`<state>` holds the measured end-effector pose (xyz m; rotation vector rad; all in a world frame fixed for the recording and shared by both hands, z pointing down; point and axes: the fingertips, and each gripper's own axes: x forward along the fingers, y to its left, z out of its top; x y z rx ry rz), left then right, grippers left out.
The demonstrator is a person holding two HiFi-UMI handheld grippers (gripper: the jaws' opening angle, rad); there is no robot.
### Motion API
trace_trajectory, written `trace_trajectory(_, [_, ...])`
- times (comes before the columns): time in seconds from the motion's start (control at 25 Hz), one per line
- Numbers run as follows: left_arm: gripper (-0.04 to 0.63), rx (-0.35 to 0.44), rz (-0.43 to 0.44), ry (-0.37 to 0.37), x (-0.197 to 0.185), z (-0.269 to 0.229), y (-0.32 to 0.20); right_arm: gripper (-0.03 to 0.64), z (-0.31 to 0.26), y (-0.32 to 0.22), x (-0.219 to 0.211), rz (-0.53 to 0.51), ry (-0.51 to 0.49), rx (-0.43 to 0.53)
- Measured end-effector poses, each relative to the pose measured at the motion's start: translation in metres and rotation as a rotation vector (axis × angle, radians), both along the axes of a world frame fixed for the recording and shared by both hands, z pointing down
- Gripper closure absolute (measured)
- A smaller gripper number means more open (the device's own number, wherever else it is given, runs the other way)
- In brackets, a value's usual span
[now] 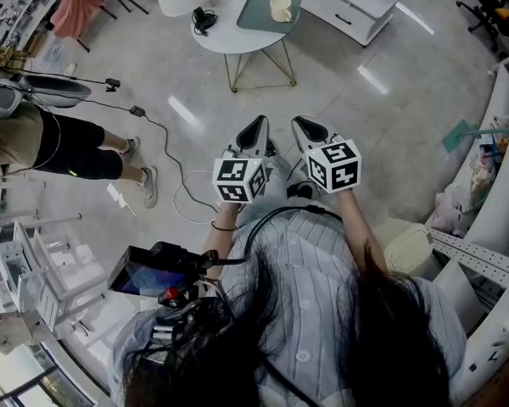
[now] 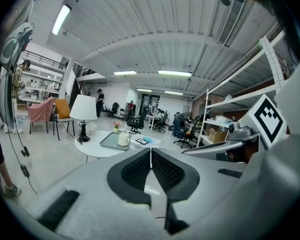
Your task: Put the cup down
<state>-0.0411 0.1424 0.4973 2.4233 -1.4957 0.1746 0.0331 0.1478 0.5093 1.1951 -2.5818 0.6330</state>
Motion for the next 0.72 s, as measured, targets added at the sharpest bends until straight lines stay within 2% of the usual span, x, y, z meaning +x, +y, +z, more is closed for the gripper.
trace_trajectory(0.72, [0.577, 0.010, 0.024, 0.003, 0.016, 0.000, -0.013, 0.574, 0.001, -0.012, 0.013, 0.009, 0.007, 0.003])
